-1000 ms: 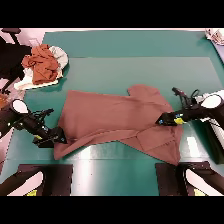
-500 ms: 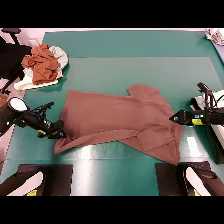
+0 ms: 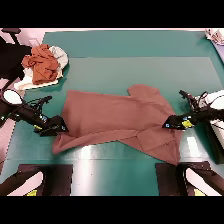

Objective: Fold the shirts.

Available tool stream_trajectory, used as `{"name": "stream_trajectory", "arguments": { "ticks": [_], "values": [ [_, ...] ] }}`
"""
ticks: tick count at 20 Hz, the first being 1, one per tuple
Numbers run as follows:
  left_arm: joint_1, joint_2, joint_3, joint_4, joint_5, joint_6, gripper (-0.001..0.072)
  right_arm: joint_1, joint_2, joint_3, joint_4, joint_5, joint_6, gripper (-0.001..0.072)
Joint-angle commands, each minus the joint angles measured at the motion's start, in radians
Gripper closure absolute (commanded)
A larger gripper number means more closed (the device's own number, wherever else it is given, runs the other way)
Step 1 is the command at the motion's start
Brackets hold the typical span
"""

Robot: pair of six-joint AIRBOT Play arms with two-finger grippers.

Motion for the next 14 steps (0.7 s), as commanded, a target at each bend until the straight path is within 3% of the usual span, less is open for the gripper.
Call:
{"name": "stream_trajectory", "arguments": {
  "ticks": [1,8,14],
  "values": [
    [0.000,0.000,0.000,0.150,-0.066,-0.044,0.0003,0.008,-0.027,0.000,-0.002,0.003,-0.006,0.0327],
    [0.000,0.000,-0.126,0.159,0.000,-0.049,-0.0006,0.007,0.142,0.000,-0.003,-0.012,-0.003,0.0327],
    [0.000,0.000,-0.163,0.008,0.086,-0.023,0.0012,0.007,0.159,0.000,-0.002,0.014,0.024,0.0327]
  ]
}}
